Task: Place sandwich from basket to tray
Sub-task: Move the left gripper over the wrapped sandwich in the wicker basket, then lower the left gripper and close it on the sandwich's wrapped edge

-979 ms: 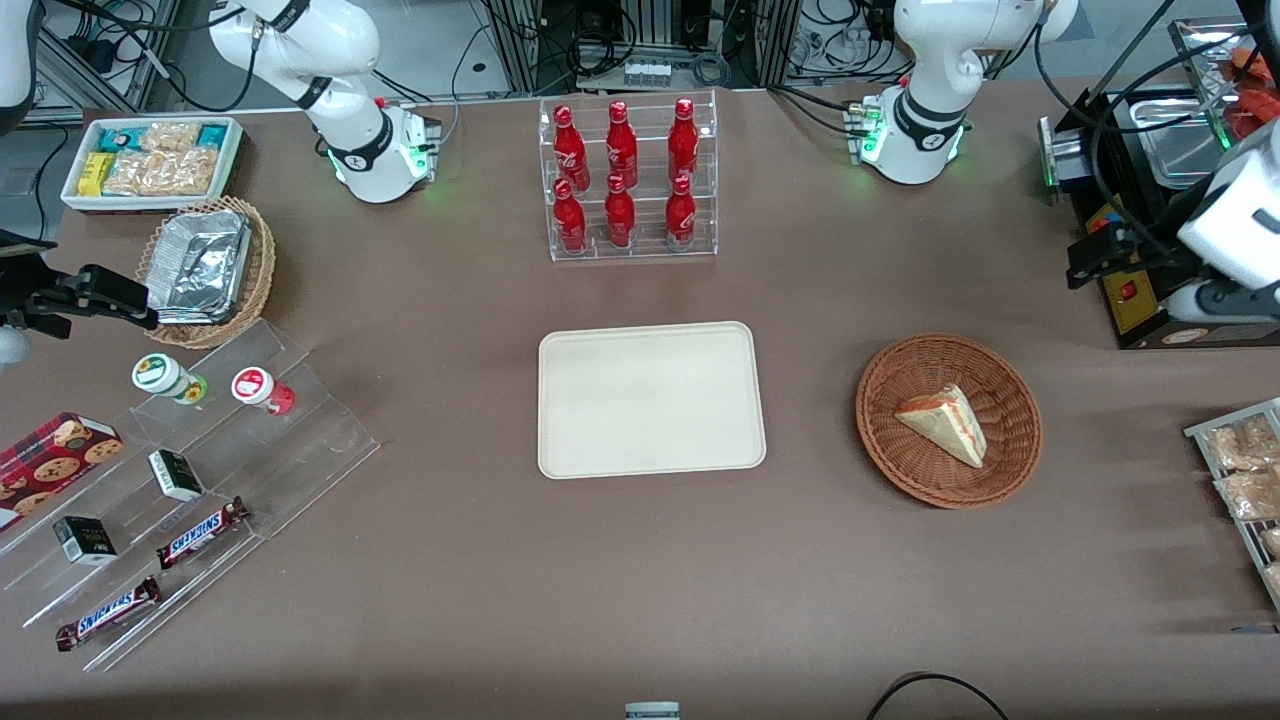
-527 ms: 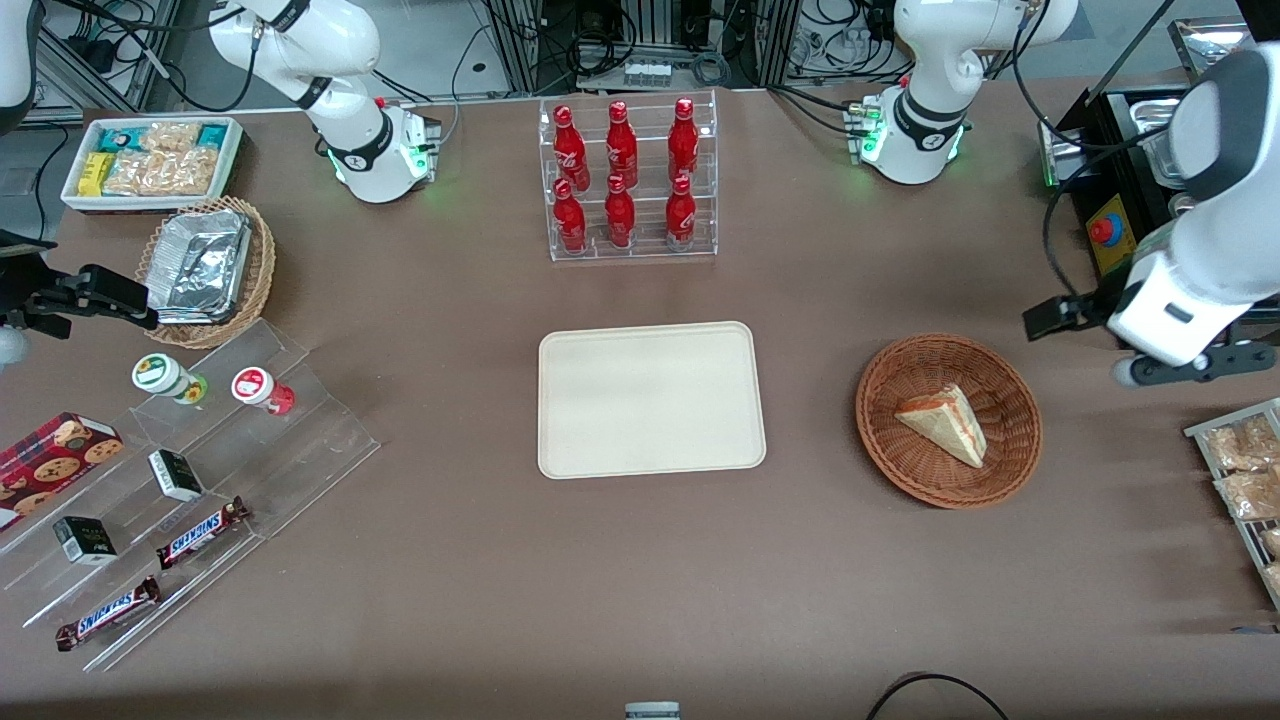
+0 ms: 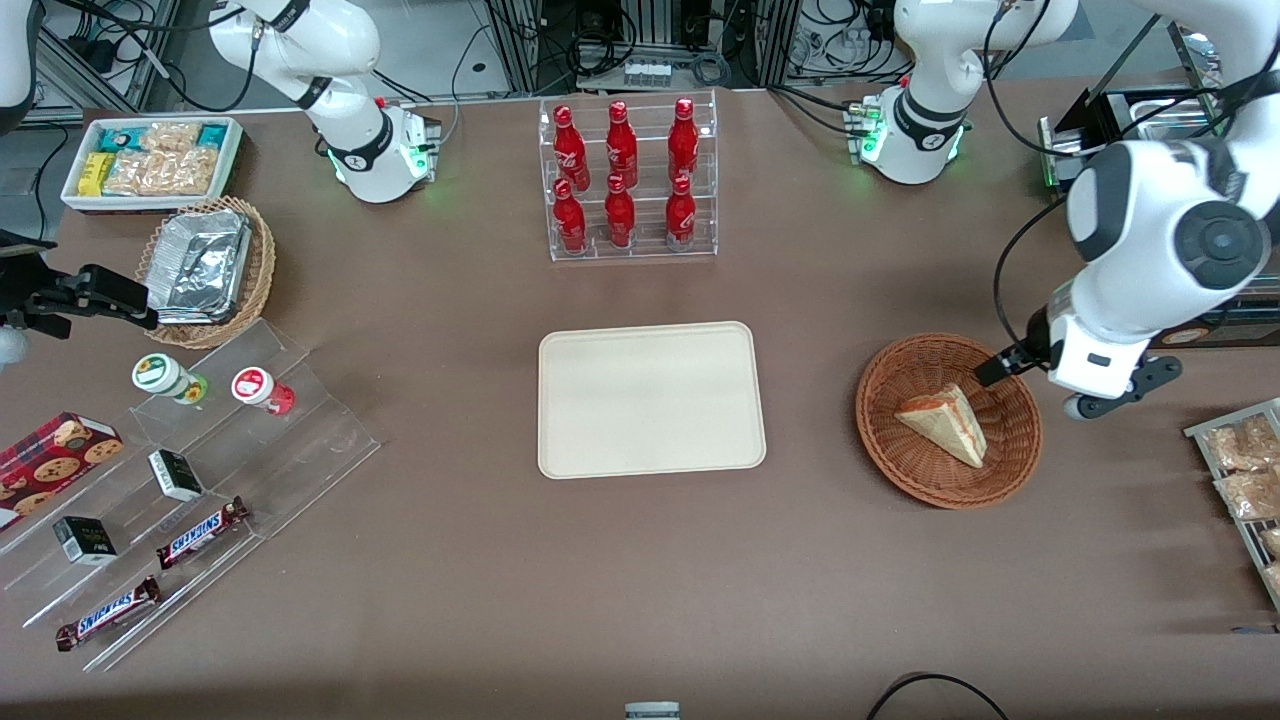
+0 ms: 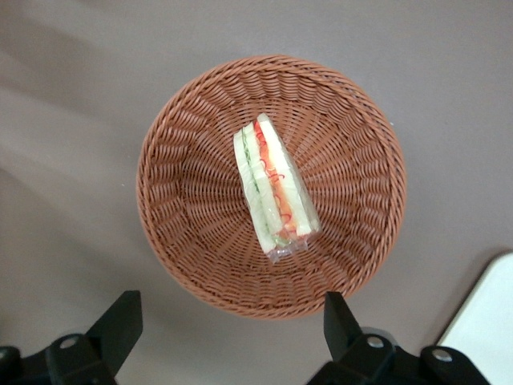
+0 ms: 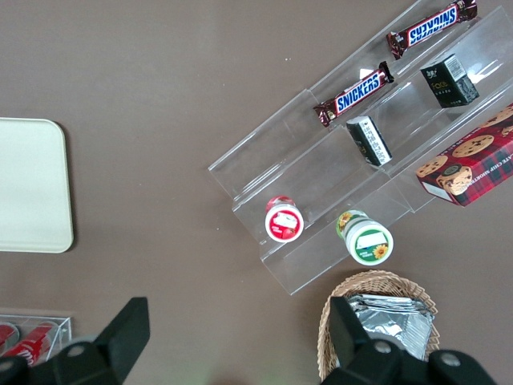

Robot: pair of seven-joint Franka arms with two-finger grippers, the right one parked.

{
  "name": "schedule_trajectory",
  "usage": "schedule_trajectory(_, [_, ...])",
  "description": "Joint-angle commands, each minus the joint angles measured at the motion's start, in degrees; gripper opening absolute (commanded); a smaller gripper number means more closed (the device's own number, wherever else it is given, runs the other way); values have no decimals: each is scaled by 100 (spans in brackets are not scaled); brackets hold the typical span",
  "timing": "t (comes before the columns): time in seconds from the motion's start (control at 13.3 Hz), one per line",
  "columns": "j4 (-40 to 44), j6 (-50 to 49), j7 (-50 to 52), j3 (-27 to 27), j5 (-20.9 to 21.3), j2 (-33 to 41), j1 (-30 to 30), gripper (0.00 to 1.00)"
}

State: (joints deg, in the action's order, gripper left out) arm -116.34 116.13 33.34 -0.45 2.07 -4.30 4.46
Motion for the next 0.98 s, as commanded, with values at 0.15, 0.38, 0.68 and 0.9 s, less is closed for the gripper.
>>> schedule_trajectory(0.15, [-811, 1304, 1015, 10, 100, -17, 37, 100])
schedule_trajectory(0.38, [-820, 1719, 1288, -7, 92, -386, 46, 100])
schedule_trajectory(0.68, [-820, 1957, 1297, -7, 92, -686, 125, 100])
schedule_trajectory(0.9, [-838, 1957, 1402, -8, 100, -765, 134, 100])
